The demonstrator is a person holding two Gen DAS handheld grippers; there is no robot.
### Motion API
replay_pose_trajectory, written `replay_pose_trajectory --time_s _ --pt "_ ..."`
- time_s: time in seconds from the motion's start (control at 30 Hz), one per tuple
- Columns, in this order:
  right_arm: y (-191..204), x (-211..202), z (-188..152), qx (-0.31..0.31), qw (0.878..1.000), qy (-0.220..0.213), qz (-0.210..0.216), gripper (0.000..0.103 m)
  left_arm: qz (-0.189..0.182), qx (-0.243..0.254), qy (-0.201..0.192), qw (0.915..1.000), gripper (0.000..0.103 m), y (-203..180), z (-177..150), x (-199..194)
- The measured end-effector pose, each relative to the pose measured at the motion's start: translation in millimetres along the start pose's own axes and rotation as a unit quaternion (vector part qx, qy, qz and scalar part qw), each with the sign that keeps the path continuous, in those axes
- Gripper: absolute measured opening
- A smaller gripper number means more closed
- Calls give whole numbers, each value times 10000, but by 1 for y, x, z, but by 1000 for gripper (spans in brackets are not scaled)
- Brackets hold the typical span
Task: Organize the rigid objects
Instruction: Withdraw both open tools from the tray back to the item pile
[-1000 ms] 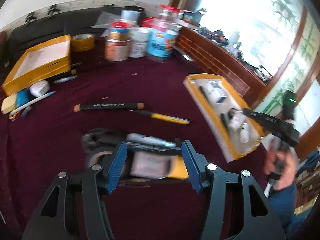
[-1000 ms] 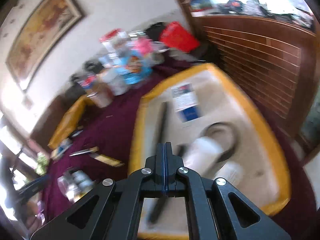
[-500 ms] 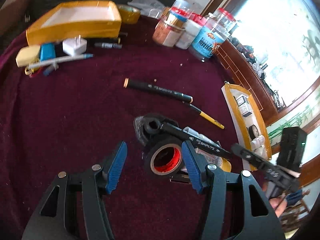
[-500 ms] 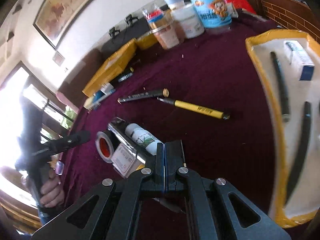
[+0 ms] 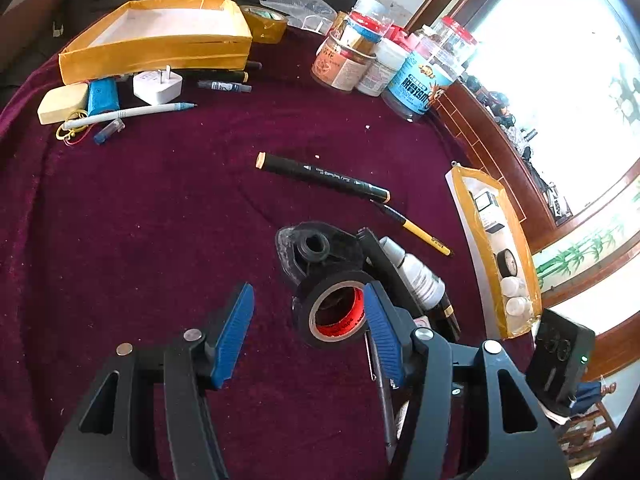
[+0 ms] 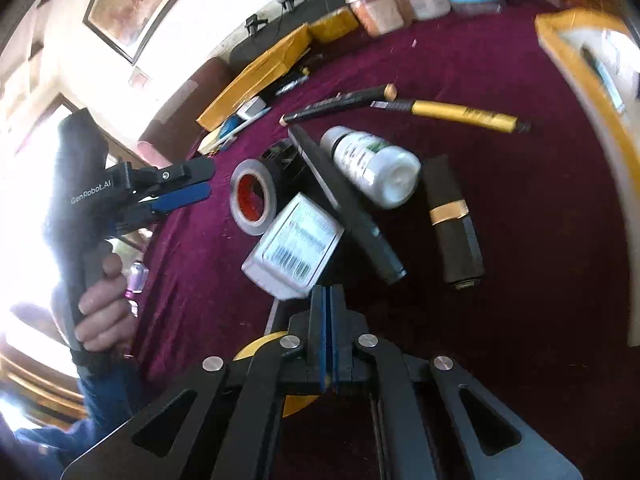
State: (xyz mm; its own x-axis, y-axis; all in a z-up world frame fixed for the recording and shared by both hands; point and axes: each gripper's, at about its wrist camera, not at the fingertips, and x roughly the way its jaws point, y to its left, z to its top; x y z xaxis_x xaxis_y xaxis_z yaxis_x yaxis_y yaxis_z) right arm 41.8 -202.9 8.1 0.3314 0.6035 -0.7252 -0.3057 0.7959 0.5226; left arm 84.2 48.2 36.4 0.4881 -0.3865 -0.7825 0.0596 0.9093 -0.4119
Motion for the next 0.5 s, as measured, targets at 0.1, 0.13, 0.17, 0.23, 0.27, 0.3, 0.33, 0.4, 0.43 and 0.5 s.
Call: replay_pose_trajectory --time_s 0.1,0.13,0.17,0.23,0.27,0.3,0.33,0.4,0.43,0.5 --pt "1 -11 -2 -73 10000 -61 28 30 30 30 35 10000 56 -1 -1 2" --pt "3 -14 -3 -124 9999 -89 48 42 44 37 34 10000 56 -1 -1 2" --pt "8 -16 -4 -234 9996 -132 45 49 50 41 32 10000 56 -2 -1 2" --pt "20 -20 -9 -549 9983 -169 42 54 56 59 21 10000 56 -2 -2 2" --pt "27 -19 -12 -684 9975 -165 64 56 54 64 11 10000 56 -1 -2 1" --pt "34 -19 -17 -842 9963 -167 52 58 38 75 9 10000 56 -1 -2 1" --pt "42 -17 -20 -1018 9946 -187 -75 60 27 93 13 10000 56 -2 -3 1" --pt "53 -14 -26 -1408 9885 -310 -450 63 28 117 4 9999 56 -3 -3 0" --pt "58 -9 -29 -1592 9850 -294 -603 63 24 138 3 9999 56 -4 -4 0" --pt "63 -3 -33 -1798 9811 -193 -691 63 1 197 11 9998 56 -6 -5 0"
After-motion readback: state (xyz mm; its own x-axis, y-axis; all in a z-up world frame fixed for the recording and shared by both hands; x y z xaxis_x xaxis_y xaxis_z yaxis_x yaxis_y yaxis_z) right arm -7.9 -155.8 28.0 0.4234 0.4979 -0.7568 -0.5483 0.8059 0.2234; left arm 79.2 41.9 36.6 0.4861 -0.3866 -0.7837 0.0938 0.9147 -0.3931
